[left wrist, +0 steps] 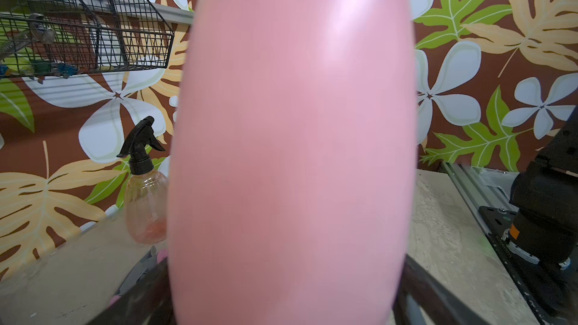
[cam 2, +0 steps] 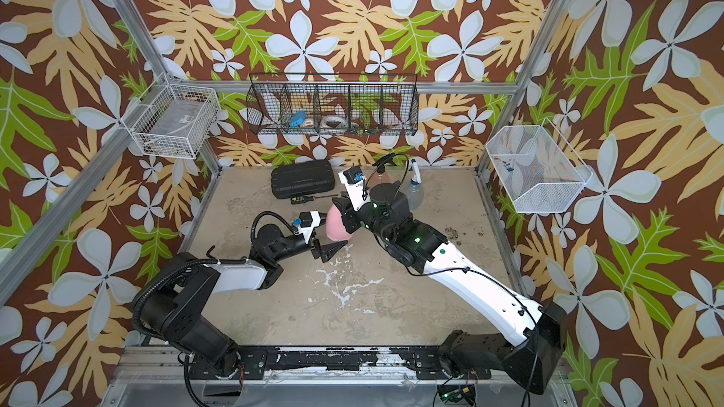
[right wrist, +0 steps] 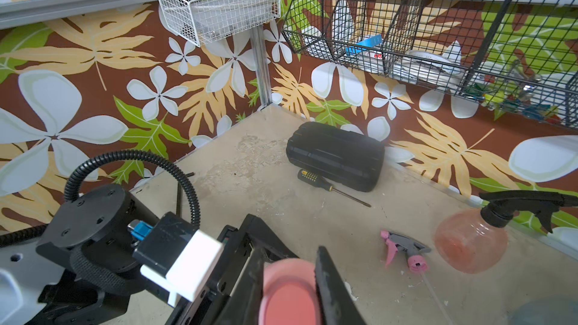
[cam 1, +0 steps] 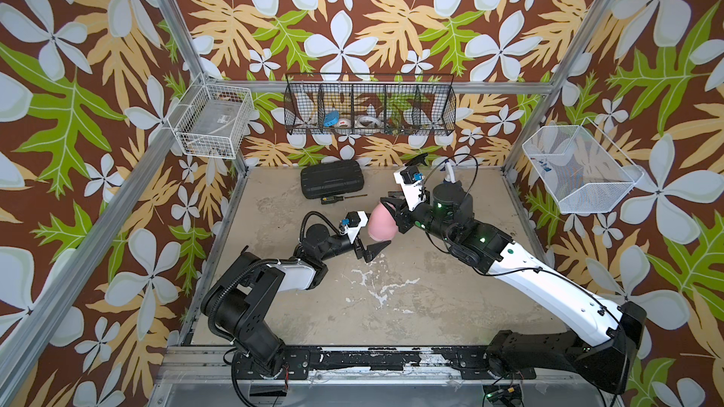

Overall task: Attach spray nozzles to spray bottles
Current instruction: Screw the spray nozzle on the spray bottle.

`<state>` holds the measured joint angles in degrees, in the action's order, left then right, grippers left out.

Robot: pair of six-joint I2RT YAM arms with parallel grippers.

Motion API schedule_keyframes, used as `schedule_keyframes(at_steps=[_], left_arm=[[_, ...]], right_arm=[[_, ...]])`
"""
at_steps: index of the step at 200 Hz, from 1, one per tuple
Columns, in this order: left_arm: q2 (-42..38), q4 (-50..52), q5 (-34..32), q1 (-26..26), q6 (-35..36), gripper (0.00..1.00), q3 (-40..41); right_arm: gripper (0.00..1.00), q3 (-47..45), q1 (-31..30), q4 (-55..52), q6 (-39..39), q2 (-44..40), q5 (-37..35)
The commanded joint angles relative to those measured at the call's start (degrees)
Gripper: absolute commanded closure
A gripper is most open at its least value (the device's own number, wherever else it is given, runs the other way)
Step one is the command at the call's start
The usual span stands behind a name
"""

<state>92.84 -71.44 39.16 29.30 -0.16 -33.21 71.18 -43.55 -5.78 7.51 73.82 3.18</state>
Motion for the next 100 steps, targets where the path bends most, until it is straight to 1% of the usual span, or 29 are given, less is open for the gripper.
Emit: schedule_keyframes(at_steps=[1,41,76,100], left_arm=[[0.4,-1.3,1.7,0.0,-0.2,0.05,-0.4],[0.6,-0.8,1.4,0.0,-0.2,0.06,-0.9],[0.4,-0.8,1.9,-0.1,0.0,0.1,-1.2],[0.6,-0.1,3.5,0.0,0.3,0.14,-1.6]], right_arm=[[0.99,0.6,-0.2,1.0,0.2,-0.4,0.7],[0.99,1.3,-0.5,0.6,-0.5,-0.2,0.7],[0.99,1.7,-0.5,0.0,-0.7,0.4,0.4],[0.99,2.5,-0.6,-0.5,-0.7,1.0,0.8]])
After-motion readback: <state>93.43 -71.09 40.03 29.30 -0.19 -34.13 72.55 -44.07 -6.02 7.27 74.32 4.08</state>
